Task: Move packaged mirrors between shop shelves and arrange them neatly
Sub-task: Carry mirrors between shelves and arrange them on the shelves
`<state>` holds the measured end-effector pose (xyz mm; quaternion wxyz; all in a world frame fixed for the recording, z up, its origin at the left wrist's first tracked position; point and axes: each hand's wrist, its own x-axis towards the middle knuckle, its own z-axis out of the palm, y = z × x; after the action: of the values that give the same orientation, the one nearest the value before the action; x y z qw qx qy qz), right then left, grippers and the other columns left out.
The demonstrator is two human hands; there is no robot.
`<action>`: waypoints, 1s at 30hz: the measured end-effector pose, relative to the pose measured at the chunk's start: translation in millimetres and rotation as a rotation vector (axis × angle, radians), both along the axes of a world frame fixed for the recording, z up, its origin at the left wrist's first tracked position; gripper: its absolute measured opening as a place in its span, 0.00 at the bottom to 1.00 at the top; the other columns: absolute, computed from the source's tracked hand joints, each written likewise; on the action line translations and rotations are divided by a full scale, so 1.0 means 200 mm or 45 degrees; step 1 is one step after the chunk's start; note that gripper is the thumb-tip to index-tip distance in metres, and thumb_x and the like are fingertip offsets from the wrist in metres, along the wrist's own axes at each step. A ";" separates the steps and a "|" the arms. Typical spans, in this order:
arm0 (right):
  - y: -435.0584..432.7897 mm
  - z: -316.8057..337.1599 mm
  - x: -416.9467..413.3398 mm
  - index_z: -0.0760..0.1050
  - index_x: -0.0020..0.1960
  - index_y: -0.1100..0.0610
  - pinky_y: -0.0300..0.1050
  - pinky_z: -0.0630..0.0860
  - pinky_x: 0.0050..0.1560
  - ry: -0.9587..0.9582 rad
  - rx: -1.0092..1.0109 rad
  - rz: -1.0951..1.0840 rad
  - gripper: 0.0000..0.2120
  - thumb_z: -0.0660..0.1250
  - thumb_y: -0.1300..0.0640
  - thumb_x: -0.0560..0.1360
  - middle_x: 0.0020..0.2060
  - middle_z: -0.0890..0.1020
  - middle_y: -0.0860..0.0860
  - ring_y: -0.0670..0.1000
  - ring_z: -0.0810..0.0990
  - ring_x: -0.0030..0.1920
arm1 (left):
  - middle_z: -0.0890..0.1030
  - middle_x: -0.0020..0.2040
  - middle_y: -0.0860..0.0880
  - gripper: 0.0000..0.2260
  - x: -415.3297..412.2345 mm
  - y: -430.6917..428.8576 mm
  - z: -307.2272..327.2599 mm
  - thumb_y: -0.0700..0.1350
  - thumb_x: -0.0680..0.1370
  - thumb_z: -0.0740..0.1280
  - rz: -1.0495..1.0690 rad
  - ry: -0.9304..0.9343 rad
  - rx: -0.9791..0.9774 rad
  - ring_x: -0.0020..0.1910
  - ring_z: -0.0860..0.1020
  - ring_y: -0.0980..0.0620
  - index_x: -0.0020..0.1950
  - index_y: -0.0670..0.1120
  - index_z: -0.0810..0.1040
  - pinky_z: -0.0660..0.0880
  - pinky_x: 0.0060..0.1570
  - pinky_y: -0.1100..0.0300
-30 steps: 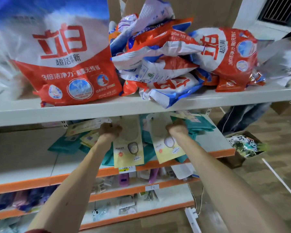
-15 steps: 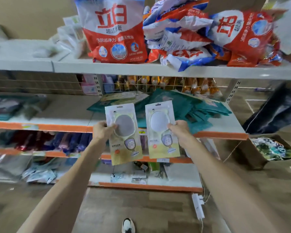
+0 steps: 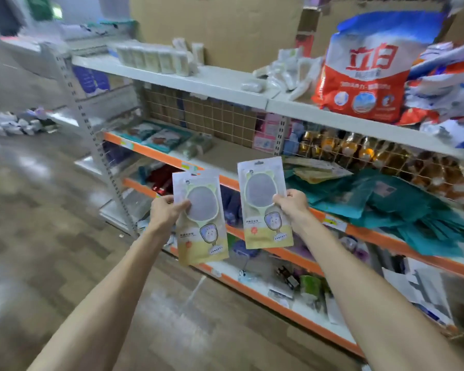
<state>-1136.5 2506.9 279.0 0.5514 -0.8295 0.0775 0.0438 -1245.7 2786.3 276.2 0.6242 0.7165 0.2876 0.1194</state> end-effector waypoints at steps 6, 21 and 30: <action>0.79 -0.01 -0.19 0.70 0.34 0.56 0.42 0.68 0.33 -0.016 0.000 0.160 0.10 0.68 0.62 0.72 0.30 0.74 0.50 0.51 0.72 0.33 | 0.82 0.44 0.44 0.10 -0.42 0.68 0.02 0.40 0.74 0.74 0.236 -0.022 -0.106 0.36 0.79 0.49 0.53 0.39 0.79 0.72 0.27 0.62; 2.00 -0.06 -0.35 0.72 0.36 0.55 0.44 0.69 0.36 -0.069 -0.066 0.514 0.06 0.68 0.58 0.69 0.35 0.77 0.51 0.52 0.75 0.36 | 0.85 0.45 0.43 0.08 -0.70 1.67 -0.09 0.43 0.72 0.76 0.471 0.030 -0.134 0.45 0.84 0.43 0.47 0.42 0.81 0.81 0.50 0.44; 2.44 -0.16 0.10 0.66 0.35 0.53 0.46 0.64 0.35 -0.005 0.037 0.406 0.06 0.64 0.56 0.63 0.31 0.69 0.52 0.51 0.69 0.33 | 0.85 0.45 0.43 0.08 -0.20 2.15 -0.07 0.41 0.71 0.75 0.334 0.080 -0.034 0.40 0.84 0.46 0.48 0.41 0.81 0.82 0.44 0.50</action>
<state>-1116.4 2994.7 246.5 0.5497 -0.8232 -0.0568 0.1304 -1286.7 3215.5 263.0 0.6034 0.6676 0.4000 0.1736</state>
